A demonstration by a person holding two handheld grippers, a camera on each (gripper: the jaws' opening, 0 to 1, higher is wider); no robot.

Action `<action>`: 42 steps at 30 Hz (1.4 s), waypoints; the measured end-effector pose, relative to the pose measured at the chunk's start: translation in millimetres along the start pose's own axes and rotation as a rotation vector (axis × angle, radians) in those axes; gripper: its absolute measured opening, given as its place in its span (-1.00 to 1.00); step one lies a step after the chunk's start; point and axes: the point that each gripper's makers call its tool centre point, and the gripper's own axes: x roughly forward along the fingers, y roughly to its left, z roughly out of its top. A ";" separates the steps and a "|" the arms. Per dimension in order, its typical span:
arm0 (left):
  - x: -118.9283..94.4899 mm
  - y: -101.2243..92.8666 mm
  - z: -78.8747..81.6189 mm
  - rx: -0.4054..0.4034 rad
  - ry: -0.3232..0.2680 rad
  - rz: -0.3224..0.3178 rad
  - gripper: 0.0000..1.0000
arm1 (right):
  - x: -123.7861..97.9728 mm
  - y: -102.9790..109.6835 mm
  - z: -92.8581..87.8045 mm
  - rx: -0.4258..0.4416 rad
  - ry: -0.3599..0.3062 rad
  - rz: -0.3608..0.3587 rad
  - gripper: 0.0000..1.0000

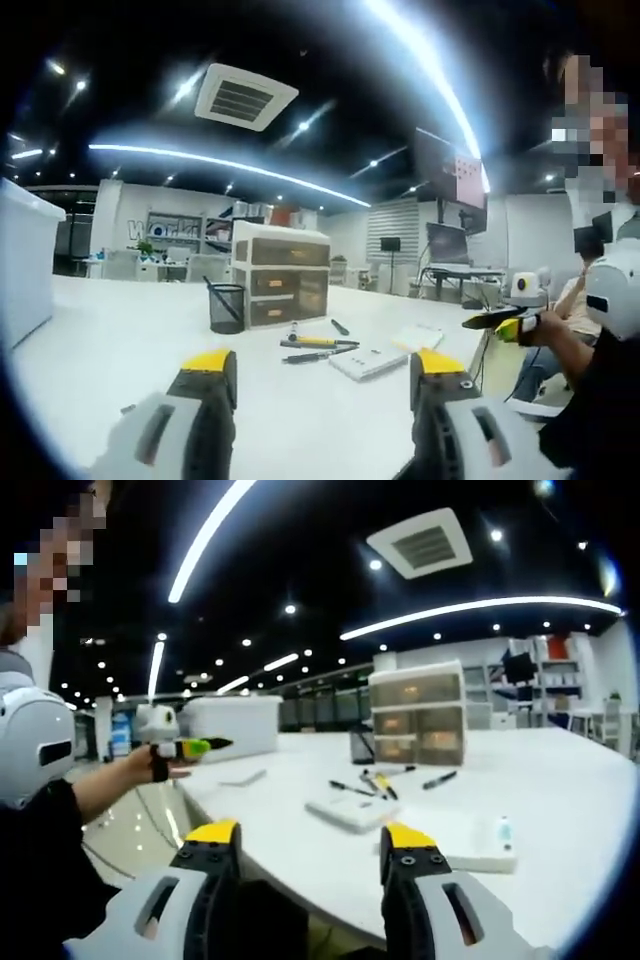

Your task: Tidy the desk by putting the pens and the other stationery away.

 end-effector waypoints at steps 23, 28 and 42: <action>-39.9 -25.6 -25.8 -0.003 0.035 0.052 0.47 | 6.1 3.6 -6.6 0.003 0.031 0.020 0.08; -40.6 -27.9 -30.6 -0.017 0.050 0.047 0.47 | 10.0 2.9 -9.7 -0.022 0.079 0.029 0.08; -47.3 -19.1 -43.4 -0.004 0.071 0.080 0.47 | 29.9 -14.0 20.2 -0.141 0.214 0.077 0.04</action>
